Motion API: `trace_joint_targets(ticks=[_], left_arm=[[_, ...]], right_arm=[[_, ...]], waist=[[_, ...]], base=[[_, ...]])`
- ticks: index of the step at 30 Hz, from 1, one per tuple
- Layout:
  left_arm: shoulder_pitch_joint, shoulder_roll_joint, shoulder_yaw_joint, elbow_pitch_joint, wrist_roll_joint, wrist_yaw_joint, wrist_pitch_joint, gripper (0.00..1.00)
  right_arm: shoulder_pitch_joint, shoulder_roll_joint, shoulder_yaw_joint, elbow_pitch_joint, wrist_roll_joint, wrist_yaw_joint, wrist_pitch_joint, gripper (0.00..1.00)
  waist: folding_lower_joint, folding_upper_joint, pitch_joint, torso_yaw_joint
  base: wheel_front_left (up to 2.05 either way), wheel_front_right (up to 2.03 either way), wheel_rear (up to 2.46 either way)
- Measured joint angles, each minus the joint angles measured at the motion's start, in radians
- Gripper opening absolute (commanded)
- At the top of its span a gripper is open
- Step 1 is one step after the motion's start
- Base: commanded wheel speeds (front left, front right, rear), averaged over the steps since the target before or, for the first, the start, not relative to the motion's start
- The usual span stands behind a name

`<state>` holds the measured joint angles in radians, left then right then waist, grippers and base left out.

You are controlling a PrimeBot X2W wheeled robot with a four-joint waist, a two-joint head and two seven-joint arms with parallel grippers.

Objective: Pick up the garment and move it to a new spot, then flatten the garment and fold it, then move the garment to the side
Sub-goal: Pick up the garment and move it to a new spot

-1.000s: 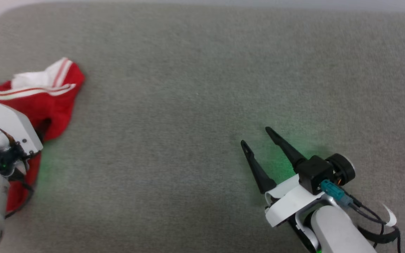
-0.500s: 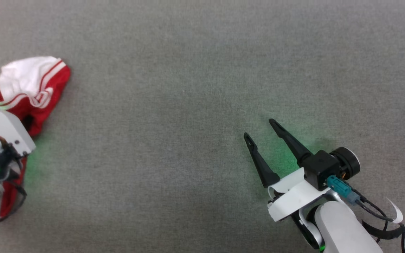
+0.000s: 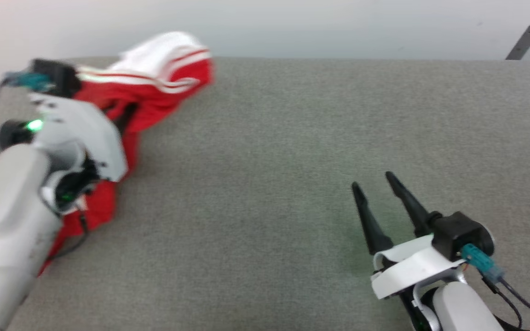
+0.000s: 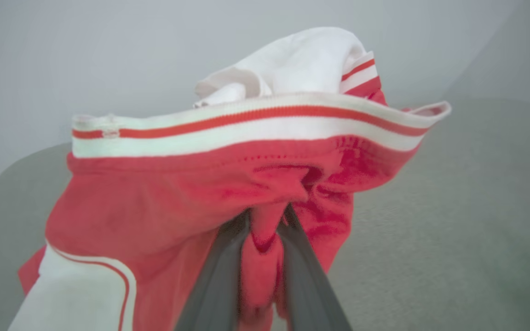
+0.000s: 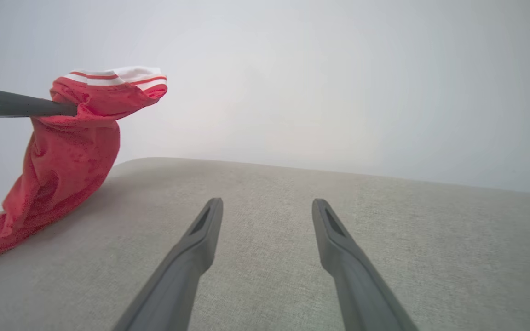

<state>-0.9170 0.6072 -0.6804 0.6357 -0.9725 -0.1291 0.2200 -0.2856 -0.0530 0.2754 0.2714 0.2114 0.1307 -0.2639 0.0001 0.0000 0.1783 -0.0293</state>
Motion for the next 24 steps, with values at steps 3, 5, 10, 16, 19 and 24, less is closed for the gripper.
trace_joint_targets(ticks=[3, 5, 10, 16, 19, 24], left_arm=[[-0.027, -0.008, -0.092, -0.107, -0.02, 0.0, 0.018, 0.0], [-0.041, -0.036, -0.15, -0.176, -0.052, 0.0, 0.029, 0.0], [-0.095, -0.1, -0.307, -0.286, -0.08, 0.0, 0.062, 0.0], [-0.17, -0.179, -0.442, -0.296, -0.126, 0.0, 0.071, 0.0], [-0.183, -0.187, -0.489, -0.239, -0.165, 0.0, 0.072, 0.0], [-0.189, -0.179, -0.553, -0.112, -0.203, 0.0, 0.087, 0.0]], right_arm=[[0.006, 0.0, -0.039, -0.016, 0.0, 0.0, 0.0, 1.0], [0.008, 0.0, -0.068, -0.035, 0.011, 0.0, 0.0, 1.0], [0.008, 0.0, -0.13, -0.07, 0.035, 0.0, 0.0, 1.0], [0.001, 0.0, -0.184, -0.095, 0.088, 0.0, 0.0, 1.0], [-0.002, 0.0, -0.188, -0.101, 0.111, 0.0, 0.0, 1.0], [-0.004, 0.0, -0.191, -0.107, 0.163, 0.0, 0.0, 1.0]], waist=[[0.0, 0.0, -0.008, -0.019], [0.0, 0.0, -0.008, -0.035], [0.0, 0.0, 0.01, -0.088], [0.0, 0.0, 0.059, -0.177], [-0.0001, 0.0, 0.084, -0.227], [-0.0001, 0.0, 0.126, -0.307]], base=[[0.0, 0.0, 0.0], [0.0, 0.0, 0.0], [0.0, 0.0, 0.0], [0.0, 0.0, 0.0], [0.0, 0.0, 0.0], [0.0, 0.0, 0.0]])
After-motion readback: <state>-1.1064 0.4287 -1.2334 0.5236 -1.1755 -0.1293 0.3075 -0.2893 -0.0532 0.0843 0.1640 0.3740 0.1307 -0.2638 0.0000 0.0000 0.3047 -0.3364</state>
